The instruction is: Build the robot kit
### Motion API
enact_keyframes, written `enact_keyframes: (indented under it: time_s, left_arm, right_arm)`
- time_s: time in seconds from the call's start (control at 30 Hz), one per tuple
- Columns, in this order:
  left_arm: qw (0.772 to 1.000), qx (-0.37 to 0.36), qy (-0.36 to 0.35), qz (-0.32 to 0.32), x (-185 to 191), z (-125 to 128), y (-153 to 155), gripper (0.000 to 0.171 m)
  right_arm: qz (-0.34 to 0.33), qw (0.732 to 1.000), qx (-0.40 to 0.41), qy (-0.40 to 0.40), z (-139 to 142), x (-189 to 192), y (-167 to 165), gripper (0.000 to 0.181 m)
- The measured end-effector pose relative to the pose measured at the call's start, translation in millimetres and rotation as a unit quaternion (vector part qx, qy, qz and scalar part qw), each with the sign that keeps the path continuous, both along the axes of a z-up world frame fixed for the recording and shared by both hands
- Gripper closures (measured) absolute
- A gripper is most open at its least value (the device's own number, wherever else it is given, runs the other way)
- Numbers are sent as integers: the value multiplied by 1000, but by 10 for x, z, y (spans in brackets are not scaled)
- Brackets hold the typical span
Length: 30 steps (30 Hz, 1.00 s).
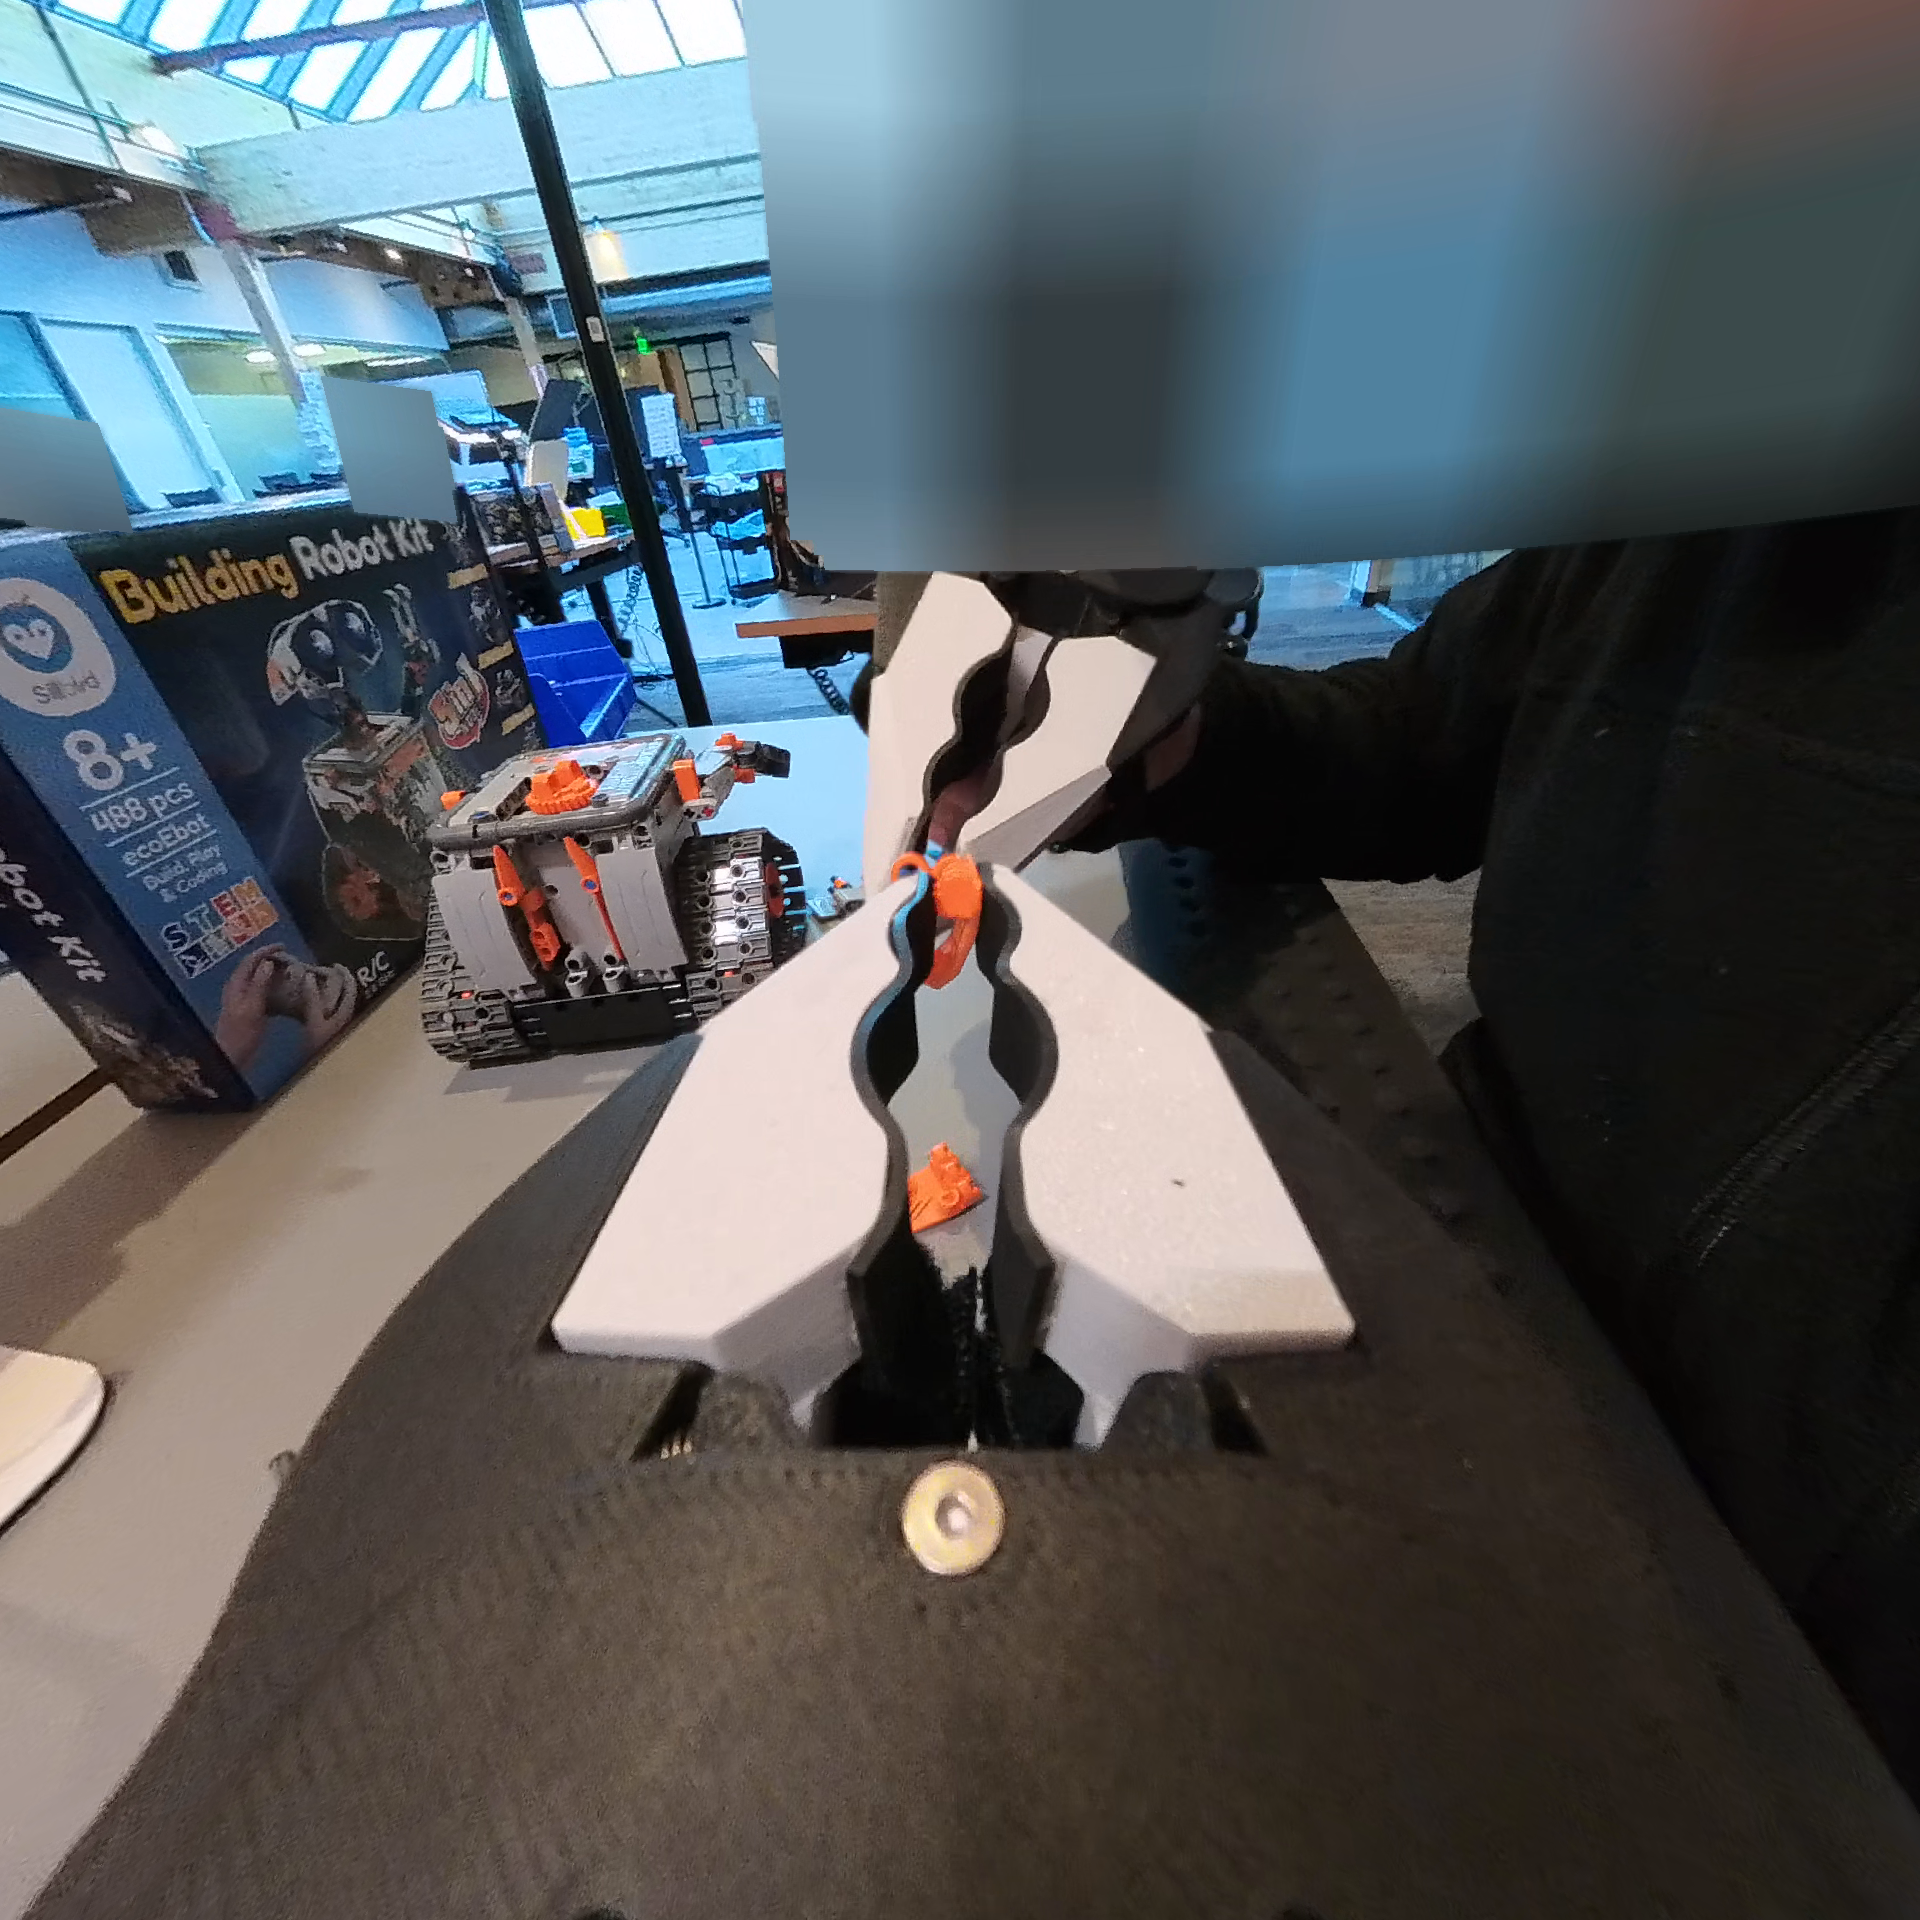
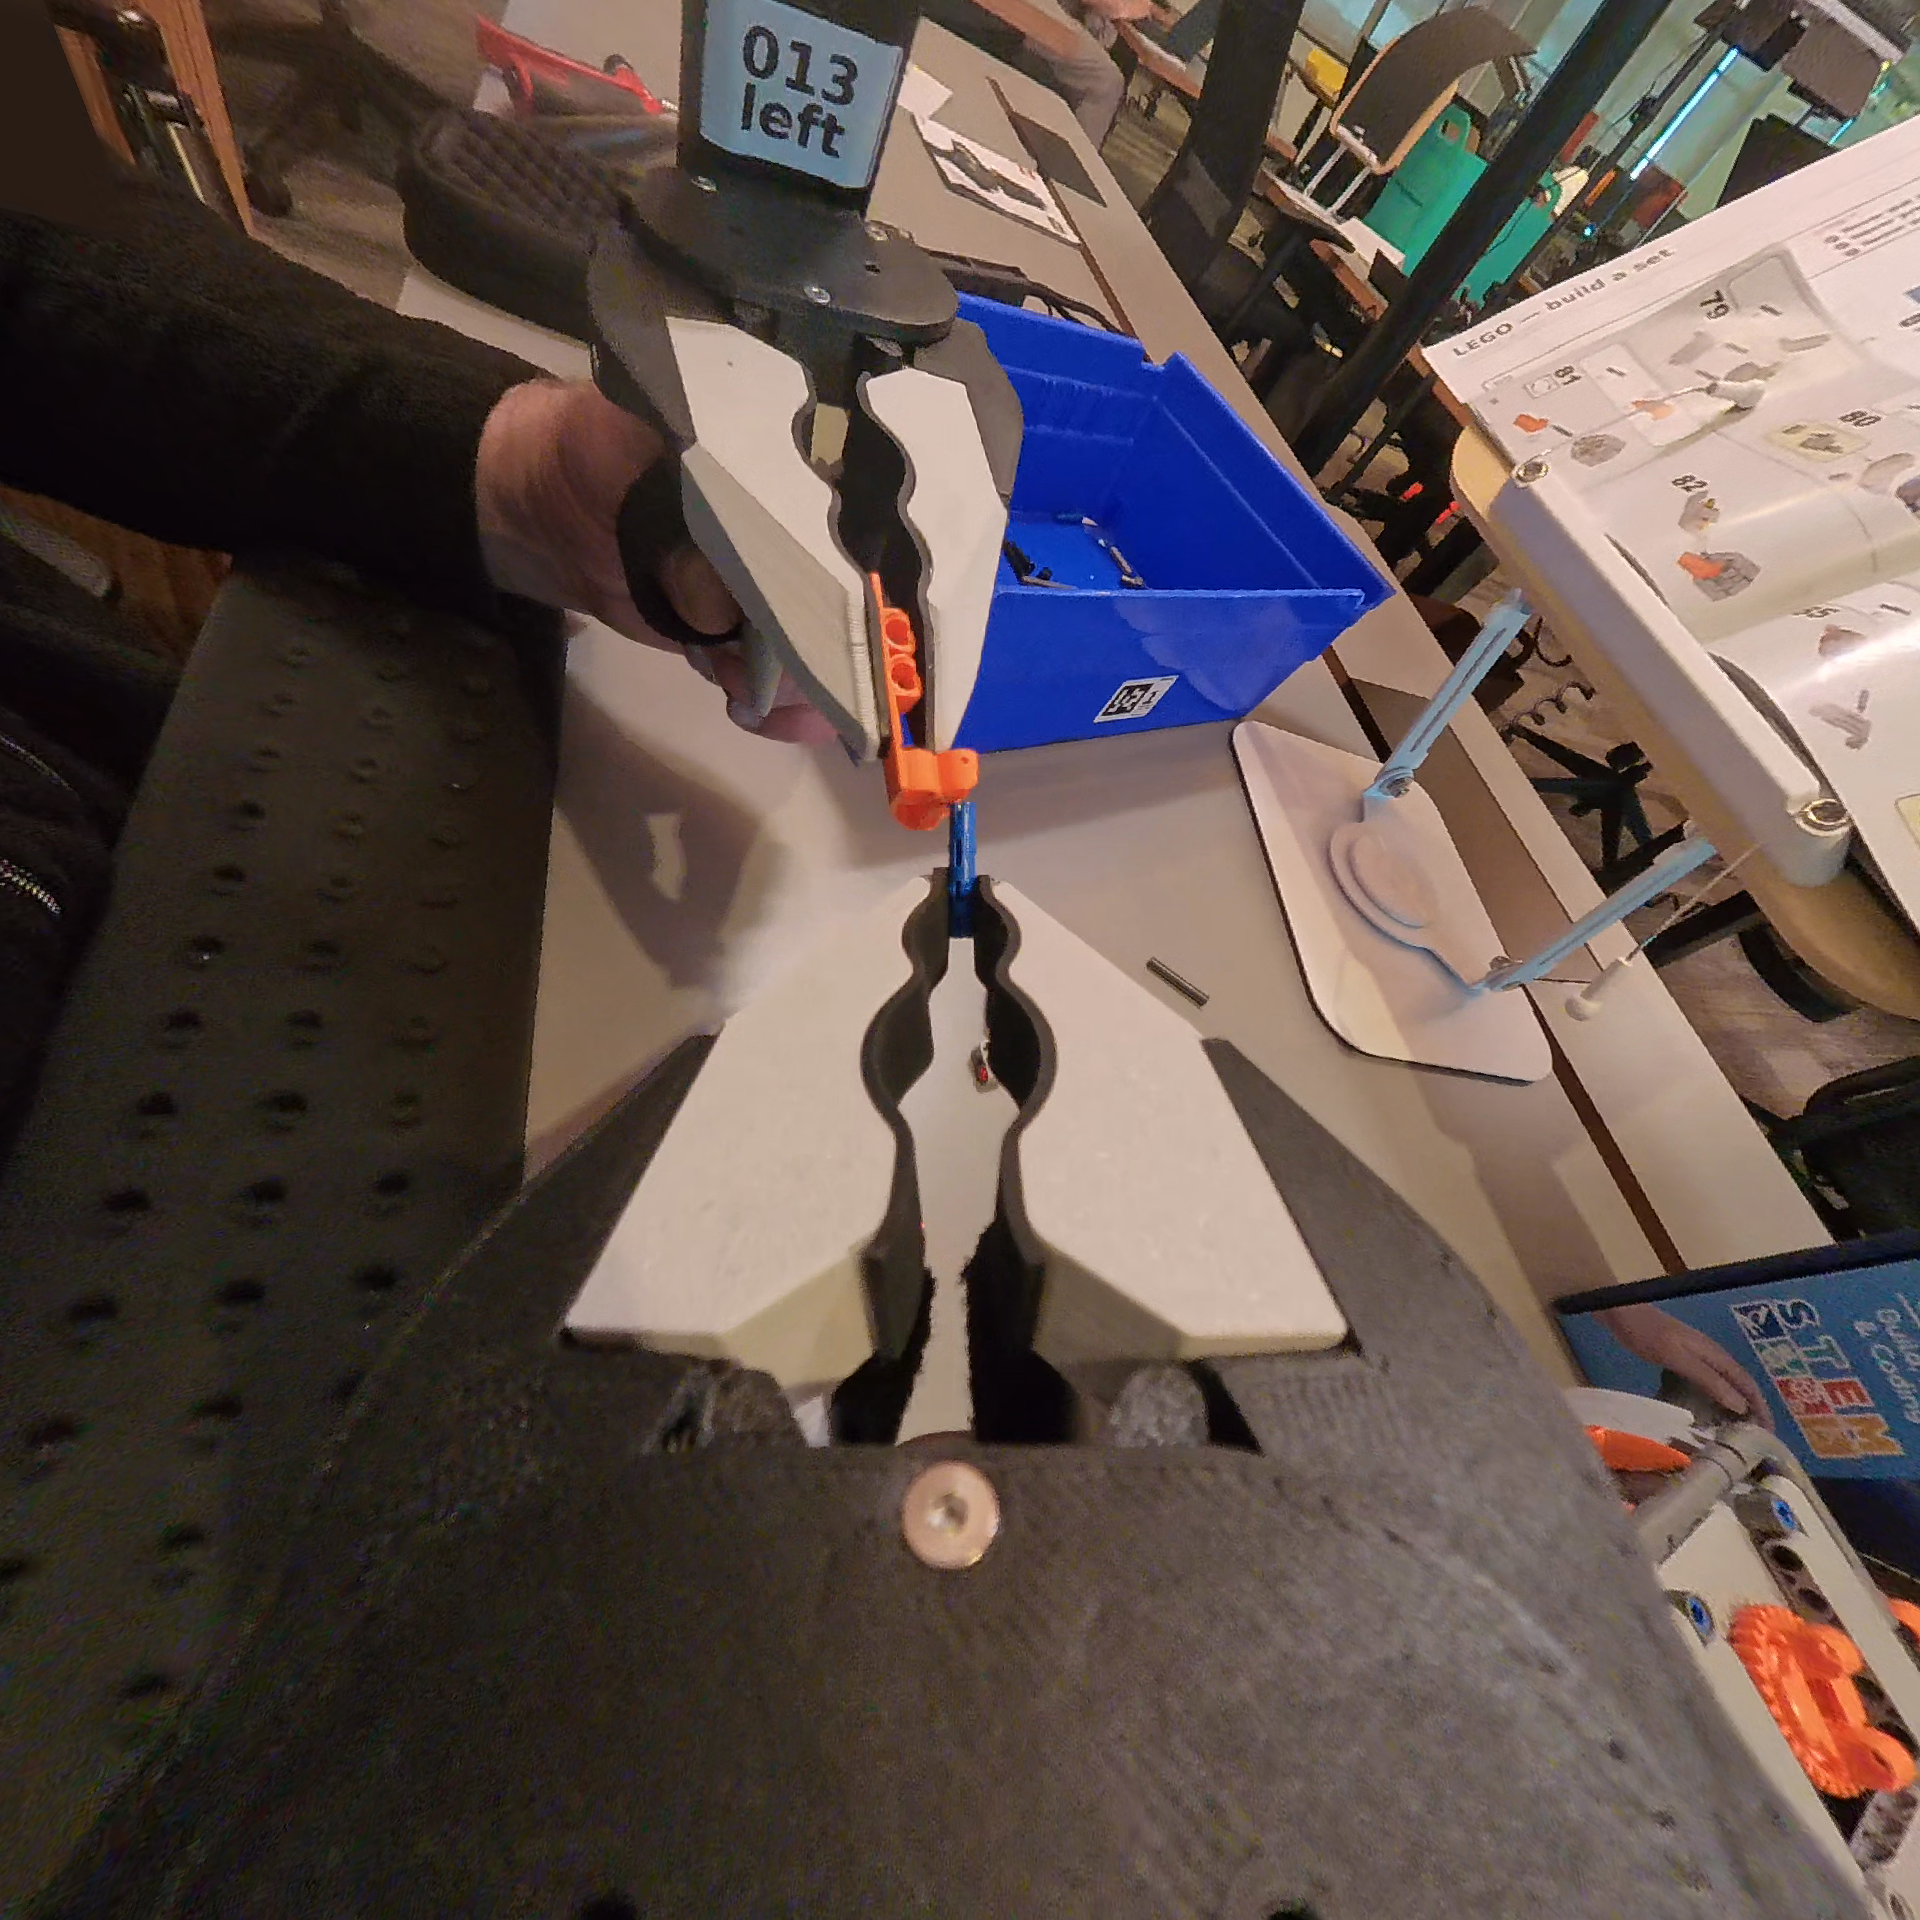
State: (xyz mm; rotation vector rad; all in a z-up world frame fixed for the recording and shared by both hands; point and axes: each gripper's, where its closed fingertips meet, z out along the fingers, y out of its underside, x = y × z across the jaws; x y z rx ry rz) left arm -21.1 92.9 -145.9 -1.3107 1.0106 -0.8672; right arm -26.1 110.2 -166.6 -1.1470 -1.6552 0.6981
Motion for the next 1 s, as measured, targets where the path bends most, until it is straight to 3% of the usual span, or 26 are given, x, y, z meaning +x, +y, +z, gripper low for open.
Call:
enact_keyframes:
  time_s: [0.5,0.67,0.83,1.0]
  left_arm:
    - [998,29,38,28,8,-53,31,167]
    - [993,87,64,49,10,-22,3,167]
    - [972,185,119,84,32,3,-49,167]
    - [972,186,121,77,40,14,-86,167]
  right_arm:
    - [-19,1000,19,-7,-25,8,23,181]
    - [-21,999,28,6,15,3,1,181]
    - [-19,996,83,24,83,12,-47,181]
    - [-17,991,130,26,101,17,-73,180]
